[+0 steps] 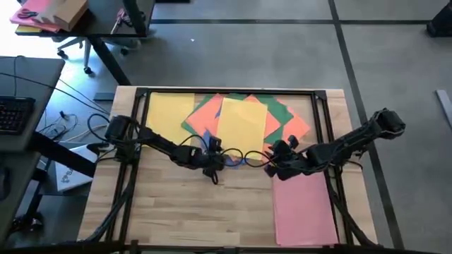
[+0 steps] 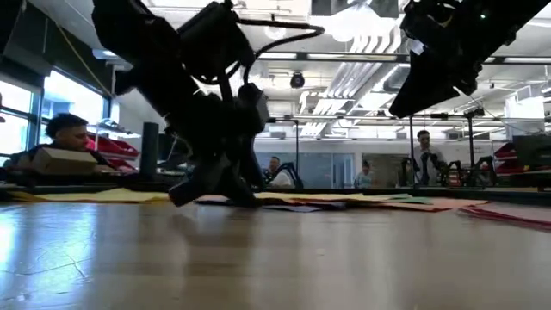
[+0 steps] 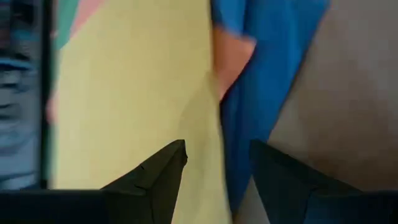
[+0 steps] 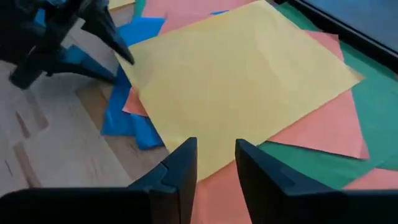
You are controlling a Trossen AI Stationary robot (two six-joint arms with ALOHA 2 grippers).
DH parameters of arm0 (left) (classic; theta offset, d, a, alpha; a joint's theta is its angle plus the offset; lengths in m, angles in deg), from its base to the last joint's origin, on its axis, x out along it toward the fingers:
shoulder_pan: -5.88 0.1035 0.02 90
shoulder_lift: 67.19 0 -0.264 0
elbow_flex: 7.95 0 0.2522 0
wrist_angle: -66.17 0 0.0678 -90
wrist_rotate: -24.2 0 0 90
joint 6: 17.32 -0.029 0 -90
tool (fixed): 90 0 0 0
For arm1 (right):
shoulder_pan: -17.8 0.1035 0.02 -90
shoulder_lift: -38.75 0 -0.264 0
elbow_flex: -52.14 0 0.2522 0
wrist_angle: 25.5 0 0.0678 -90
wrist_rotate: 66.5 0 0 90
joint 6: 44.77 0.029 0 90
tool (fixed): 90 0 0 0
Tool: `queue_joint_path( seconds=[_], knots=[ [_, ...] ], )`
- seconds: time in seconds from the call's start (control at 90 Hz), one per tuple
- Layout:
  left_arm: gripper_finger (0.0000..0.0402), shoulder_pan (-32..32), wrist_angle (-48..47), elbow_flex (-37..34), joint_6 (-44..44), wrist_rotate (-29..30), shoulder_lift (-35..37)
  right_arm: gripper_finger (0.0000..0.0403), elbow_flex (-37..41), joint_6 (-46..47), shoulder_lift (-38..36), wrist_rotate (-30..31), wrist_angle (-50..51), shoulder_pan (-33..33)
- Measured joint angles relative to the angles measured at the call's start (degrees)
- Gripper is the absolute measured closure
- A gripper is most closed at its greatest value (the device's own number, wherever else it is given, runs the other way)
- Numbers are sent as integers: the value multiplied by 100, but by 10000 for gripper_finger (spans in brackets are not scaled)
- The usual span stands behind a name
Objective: Organize paper
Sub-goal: Stack the yellow paper on top of the stacked yellow papers
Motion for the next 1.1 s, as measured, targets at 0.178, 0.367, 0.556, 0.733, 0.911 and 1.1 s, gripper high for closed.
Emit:
queue_joint_path(
  seconds=[0.178, 0.367, 0.556, 0.733, 0.911, 1.1],
  knots=[
    [229, 15, -55, 41, 33, 81, 15, 308, 2, 204, 76, -2, 27, 14],
    [229, 26, -57, 81, 54, 341, 17, 308, 2, 347, 413, -111, -119, 136],
    [229, 55, -77, 84, -57, 713, 17, 308, 4, 833, 766, -174, -444, 397],
    [229, -19, -130, 224, -161, 1014, 22, 308, 2, 1125, 941, -90, -769, 589],
    [229, -117, -670, 499, -157, 1068, 22, 308, 2, 1120, 984, -101, -769, 628],
    [229, -264, -1348, 753, -120, 1472, 22, 308, 2, 1119, 984, 96, -758, 625]
  ],
)
